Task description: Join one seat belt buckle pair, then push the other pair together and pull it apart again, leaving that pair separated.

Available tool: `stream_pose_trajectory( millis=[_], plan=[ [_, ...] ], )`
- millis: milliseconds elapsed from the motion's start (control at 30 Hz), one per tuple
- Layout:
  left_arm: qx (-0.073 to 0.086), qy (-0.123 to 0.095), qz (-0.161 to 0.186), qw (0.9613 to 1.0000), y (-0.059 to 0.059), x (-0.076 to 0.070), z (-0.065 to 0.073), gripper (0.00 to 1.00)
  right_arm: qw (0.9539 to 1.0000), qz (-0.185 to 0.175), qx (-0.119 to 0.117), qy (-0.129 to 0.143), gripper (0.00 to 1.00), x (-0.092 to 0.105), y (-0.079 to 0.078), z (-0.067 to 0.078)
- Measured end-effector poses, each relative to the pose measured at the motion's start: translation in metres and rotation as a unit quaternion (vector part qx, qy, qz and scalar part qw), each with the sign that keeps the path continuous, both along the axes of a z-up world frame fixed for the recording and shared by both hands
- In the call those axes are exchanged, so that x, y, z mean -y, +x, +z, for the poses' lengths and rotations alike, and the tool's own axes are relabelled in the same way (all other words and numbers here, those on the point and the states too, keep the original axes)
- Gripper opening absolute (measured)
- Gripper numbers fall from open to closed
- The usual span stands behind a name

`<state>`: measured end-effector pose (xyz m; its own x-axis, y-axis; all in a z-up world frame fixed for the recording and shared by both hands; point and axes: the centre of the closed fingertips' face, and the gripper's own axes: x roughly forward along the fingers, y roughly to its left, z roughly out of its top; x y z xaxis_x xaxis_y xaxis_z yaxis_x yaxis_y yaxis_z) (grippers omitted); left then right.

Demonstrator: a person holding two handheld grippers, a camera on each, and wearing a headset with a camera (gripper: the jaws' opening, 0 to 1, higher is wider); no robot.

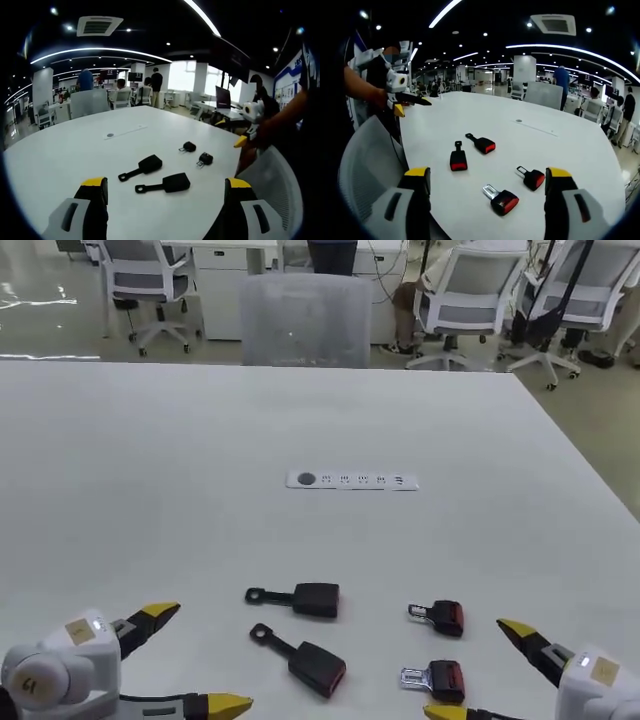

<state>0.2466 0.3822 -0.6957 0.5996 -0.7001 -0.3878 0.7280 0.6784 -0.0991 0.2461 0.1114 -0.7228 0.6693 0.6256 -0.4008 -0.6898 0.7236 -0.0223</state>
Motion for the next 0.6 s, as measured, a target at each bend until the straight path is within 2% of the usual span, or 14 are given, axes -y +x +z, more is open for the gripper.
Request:
stream_pose_trajectory(
  millis=[600],
  plan=[
    [-0.002, 0.008, -0.012, 0.9999, 0.0001, 0.0048, -0.0029, 0.98, 0.9999, 0.004, -0.008, -0.005, 0.97, 0.0027, -0.0023, -0.0044]
  ],
)
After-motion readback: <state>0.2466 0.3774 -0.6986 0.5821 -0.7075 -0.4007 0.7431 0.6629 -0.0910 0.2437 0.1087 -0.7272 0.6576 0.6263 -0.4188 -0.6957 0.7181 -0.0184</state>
